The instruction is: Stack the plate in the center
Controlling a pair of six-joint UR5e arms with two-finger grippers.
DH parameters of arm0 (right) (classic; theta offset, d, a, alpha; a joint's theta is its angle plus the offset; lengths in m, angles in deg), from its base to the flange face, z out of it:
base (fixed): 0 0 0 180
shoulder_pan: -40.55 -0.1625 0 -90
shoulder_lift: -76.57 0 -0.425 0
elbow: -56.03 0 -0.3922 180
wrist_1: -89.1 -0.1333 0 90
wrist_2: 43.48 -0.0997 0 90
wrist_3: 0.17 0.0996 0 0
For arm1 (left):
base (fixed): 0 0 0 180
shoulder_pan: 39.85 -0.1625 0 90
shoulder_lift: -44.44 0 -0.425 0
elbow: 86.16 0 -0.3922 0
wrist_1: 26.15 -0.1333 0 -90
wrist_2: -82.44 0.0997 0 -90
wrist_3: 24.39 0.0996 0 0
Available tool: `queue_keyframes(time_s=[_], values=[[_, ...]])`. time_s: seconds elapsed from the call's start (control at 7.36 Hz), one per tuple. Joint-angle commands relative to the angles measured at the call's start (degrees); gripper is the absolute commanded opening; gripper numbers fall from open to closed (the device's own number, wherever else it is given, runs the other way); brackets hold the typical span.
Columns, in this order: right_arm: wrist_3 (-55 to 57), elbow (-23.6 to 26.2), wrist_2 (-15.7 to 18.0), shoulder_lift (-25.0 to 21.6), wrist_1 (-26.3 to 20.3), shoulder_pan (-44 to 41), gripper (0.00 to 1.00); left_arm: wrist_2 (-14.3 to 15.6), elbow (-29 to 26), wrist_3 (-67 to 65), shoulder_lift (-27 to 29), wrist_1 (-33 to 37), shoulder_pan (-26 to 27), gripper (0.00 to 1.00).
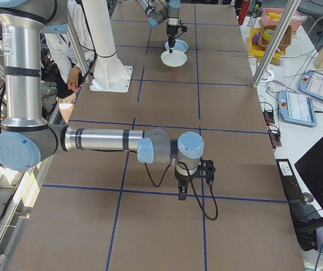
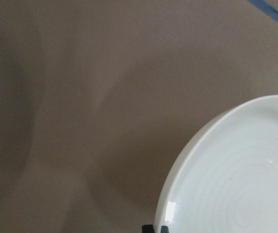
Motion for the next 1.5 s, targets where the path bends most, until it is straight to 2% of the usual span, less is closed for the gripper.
queue_keyframes(time_s=[0.0,0.41,0.54,0.68,0.95,1.22,1.36], values=[[0.0,0.0,0.0,0.0,0.0,0.0,1.00,-8.5,2.9,10.6,-8.4,0.1,7.4,0.00],[0.0,0.0,-0.1,0.0,0.0,0.0,1.00,-9.1,-2.1,17.6,-11.1,0.1,11.2,0.00],[0.0,0.0,-0.1,0.0,0.0,0.0,1.00,-9.9,-3.9,18.0,-11.2,1.4,12.3,0.00],[0.0,0.0,-0.1,0.0,0.0,0.0,1.00,-12.1,-7.2,19.2,-11.2,3.5,12.7,0.00],[0.0,0.0,-0.1,0.0,0.0,0.0,1.00,-12.2,-11.5,19.1,-11.0,7.9,12.7,0.00],[0.0,0.0,-0.1,0.0,0.0,0.0,1.00,-12.2,-12.8,18.8,-10.4,8.0,12.6,0.00],[0.0,0.0,-0.1,0.0,0.0,0.0,1.00,-11.8,-12.8,17.9,-10.3,8.0,12.5,0.99]])
